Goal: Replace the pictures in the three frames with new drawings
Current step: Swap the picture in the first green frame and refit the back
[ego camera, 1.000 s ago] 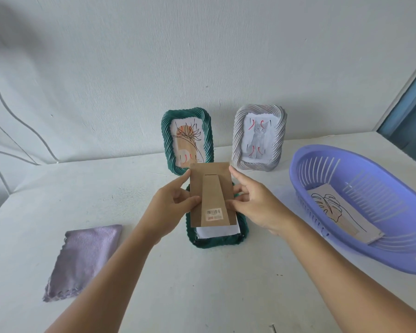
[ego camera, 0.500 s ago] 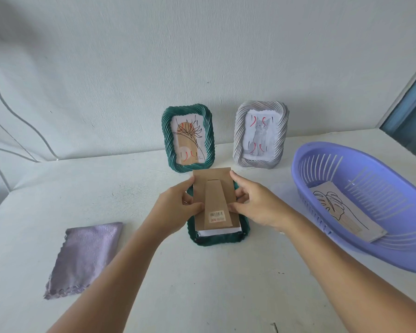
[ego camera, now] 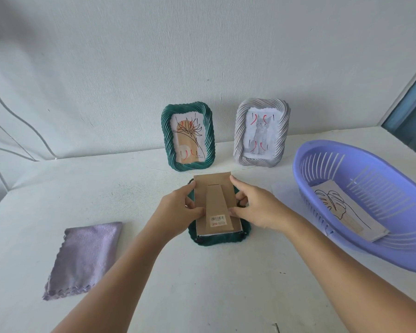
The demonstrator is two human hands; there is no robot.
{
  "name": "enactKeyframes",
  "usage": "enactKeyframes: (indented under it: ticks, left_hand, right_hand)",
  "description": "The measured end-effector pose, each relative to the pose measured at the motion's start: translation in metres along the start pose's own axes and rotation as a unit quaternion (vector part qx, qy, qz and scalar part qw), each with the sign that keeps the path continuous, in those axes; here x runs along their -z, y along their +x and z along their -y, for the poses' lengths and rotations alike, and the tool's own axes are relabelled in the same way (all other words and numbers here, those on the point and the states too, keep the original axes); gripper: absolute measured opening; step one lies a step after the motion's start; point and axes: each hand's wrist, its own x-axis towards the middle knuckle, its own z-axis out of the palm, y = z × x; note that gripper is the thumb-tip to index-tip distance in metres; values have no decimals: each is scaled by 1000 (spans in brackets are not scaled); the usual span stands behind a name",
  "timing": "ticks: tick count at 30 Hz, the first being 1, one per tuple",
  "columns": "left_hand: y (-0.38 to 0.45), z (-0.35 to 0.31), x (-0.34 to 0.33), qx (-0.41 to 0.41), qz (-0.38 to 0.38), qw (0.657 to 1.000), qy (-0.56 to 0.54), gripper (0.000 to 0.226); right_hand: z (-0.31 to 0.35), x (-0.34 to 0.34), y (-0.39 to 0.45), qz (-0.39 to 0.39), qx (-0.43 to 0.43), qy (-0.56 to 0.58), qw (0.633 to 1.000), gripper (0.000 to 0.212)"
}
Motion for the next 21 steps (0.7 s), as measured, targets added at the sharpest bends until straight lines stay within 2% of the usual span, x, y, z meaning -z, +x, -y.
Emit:
enactKeyframes:
  ticks: [6,17,21]
  left_hand:
    - [-2,4,-1,-36,-24,997,60,55]
    - [2,7,-3,-16,3,999,41,61]
    - [3,7,-3,-13,0,999,41,48]
  right_hand:
    - [-1,-3,0,-30,7,-135,990,87]
    - [-11,-2,8,5,-17,-88,996,80]
    - [-16,-3,12,-2,-14,-65,998,67]
